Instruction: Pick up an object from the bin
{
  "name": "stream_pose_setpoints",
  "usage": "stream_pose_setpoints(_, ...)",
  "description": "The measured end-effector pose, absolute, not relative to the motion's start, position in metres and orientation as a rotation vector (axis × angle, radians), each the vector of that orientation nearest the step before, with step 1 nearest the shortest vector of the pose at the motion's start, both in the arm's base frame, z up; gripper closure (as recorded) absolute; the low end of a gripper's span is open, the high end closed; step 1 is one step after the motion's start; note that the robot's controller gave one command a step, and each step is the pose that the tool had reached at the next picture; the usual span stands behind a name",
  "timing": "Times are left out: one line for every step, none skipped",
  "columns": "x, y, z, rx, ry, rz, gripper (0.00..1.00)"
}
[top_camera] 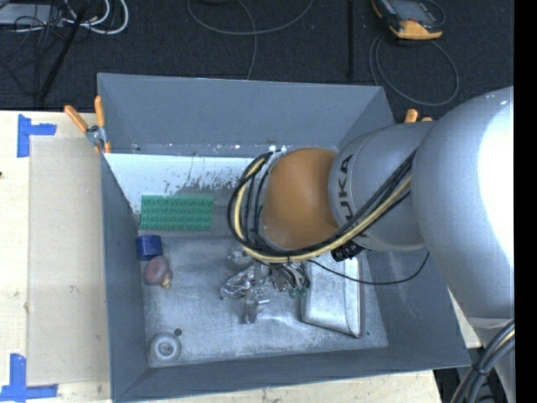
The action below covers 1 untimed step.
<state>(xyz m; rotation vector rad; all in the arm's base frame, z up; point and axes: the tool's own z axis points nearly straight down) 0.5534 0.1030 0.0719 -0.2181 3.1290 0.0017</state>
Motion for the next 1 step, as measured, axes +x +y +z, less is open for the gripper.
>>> stream_pose_setpoints(0.5549, 0.1038, 0.0741, -0.217, 3.124, 0.004, 1.0)
